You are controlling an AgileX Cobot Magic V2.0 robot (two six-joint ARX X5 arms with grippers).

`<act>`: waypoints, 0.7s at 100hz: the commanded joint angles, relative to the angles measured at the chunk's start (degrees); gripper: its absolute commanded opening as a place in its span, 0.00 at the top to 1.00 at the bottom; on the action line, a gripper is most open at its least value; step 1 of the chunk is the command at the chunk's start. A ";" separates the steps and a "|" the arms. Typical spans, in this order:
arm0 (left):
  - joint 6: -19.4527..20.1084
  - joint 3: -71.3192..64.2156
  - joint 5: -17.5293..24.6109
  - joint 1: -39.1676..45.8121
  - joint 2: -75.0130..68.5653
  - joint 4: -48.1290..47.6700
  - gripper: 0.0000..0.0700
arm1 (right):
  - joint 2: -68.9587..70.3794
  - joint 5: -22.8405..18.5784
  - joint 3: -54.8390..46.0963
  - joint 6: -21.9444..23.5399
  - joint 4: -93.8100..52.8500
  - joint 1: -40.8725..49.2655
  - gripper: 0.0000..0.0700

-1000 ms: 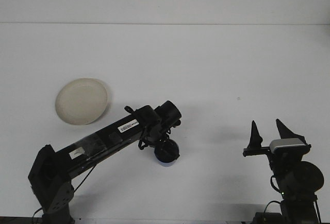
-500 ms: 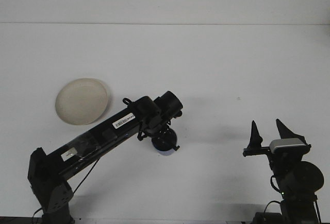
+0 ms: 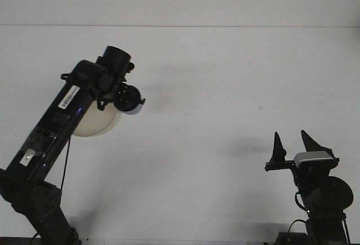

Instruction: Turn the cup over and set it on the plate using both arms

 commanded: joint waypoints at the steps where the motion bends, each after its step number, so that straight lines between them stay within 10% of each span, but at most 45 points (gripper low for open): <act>1: 0.50 1.11 -0.52 3.21 0.94 0.13 0.99 | 0.02 -0.07 0.15 0.74 0.61 0.07 0.29; 70: -0.59 1.07 1.03 22.97 11.26 1.81 0.98 | 0.02 -0.02 0.15 0.72 0.61 0.04 0.29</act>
